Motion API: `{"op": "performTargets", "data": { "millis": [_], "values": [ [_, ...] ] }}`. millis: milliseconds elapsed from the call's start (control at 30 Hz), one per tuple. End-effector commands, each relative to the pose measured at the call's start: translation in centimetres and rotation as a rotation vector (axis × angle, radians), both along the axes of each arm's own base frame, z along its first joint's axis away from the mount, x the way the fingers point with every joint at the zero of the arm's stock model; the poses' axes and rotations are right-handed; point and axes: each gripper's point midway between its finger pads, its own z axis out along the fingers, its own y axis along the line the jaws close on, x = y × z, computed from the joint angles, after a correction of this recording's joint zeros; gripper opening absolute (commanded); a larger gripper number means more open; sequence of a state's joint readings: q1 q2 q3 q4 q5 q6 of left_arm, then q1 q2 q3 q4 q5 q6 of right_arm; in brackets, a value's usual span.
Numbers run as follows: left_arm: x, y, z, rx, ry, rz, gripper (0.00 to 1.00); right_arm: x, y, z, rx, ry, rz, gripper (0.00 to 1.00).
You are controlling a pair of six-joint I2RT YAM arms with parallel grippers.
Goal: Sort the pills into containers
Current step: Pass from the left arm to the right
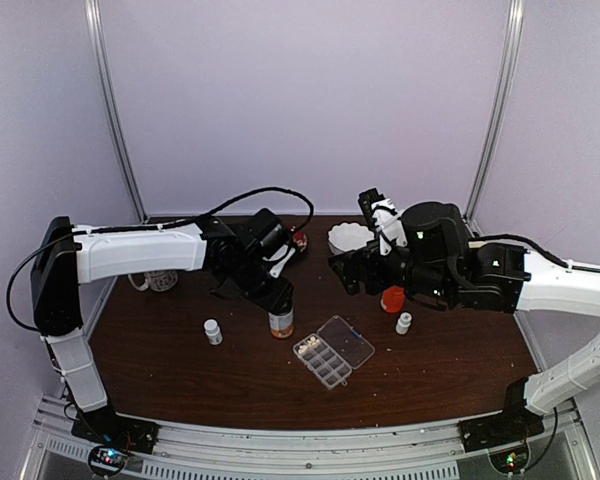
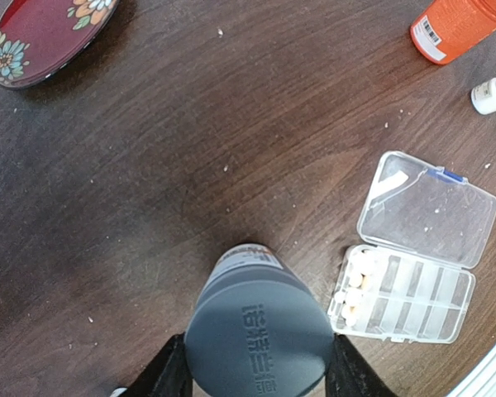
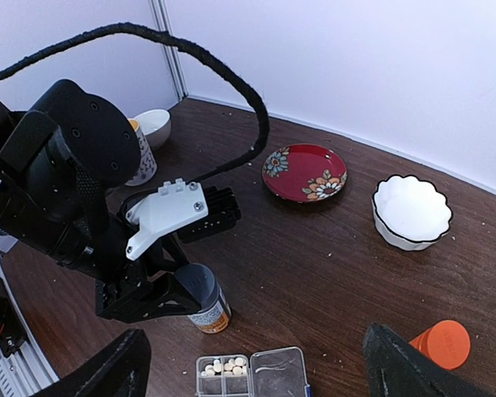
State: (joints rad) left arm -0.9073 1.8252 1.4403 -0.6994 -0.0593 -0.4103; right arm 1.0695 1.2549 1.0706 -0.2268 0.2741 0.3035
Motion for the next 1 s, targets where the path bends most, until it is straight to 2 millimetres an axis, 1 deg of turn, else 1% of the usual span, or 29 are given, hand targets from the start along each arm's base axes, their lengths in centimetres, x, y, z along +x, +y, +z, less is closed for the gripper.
{"op": "performTargets", "data": {
  "millis": [0, 133, 233, 267, 300, 367, 433, 533, 600, 733, 833, 900, 967],
  "values": [
    [-0.1, -0.5, 2.2, -0.026, -0.022, -0.024, 0.35, -0.1, -0.2, 0.6, 0.036, -0.009, -0.014, 0.93],
    [-0.3, -0.4, 6.1, -0.098, -0.076, -0.034, 0.33, -0.3, 0.2, 0.6, 0.072, 0.003, -0.001, 0.93],
    [-0.7, -0.3, 9.3, -0.174, -0.106, -0.048, 0.32, -1.0, 0.7, 0.8, 0.121, 0.010, 0.043, 0.94],
    [-0.7, -0.1, 10.4, -0.202, -0.118, -0.048, 0.32, -1.3, 0.9, 1.2, 0.148, 0.006, 0.063, 0.94],
    [-1.2, -0.3, 11.5, -0.248, -0.107, -0.066, 0.32, -1.6, 1.0, 1.5, 0.173, 0.003, 0.084, 0.94],
    [-1.6, -0.1, 13.4, -0.321, -0.099, -0.083, 0.31, -2.2, 1.0, 2.2, 0.226, -0.011, 0.114, 0.99],
    [-1.8, 0.2, 14.8, -0.371, -0.098, -0.091, 0.31, -2.5, 0.8, 3.0, 0.273, -0.031, 0.126, 1.00],
    [-2.3, 0.6, 16.3, -0.438, -0.075, -0.103, 0.30, -2.8, 0.7, 3.3, 0.298, -0.039, 0.142, 1.00],
    [-2.6, 0.8, 17.8, -0.501, -0.072, -0.115, 0.30, -3.3, 0.8, 3.6, 0.323, -0.040, 0.167, 1.00],
    [-3.7, 1.0, 21.4, -0.645, -0.076, -0.161, 0.30, -4.2, 1.6, 4.7, 0.390, -0.037, 0.239, 1.00],
    [-4.7, 1.1, 24.0, -0.727, -0.088, -0.204, 0.30, -5.4, 2.7, 5.7, 0.449, -0.029, 0.331, 1.00],
    [-5.3, 1.2, 25.5, -0.770, -0.094, -0.226, 0.30, -5.8, 3.0, 6.3, 0.492, -0.027, 0.360, 1.00],
    [-5.8, 1.3, 26.5, -0.799, -0.101, -0.242, 0.30, -5.8, 3.0, 6.7, 0.533, -0.026, 0.359, 1.00]
  ]
}}
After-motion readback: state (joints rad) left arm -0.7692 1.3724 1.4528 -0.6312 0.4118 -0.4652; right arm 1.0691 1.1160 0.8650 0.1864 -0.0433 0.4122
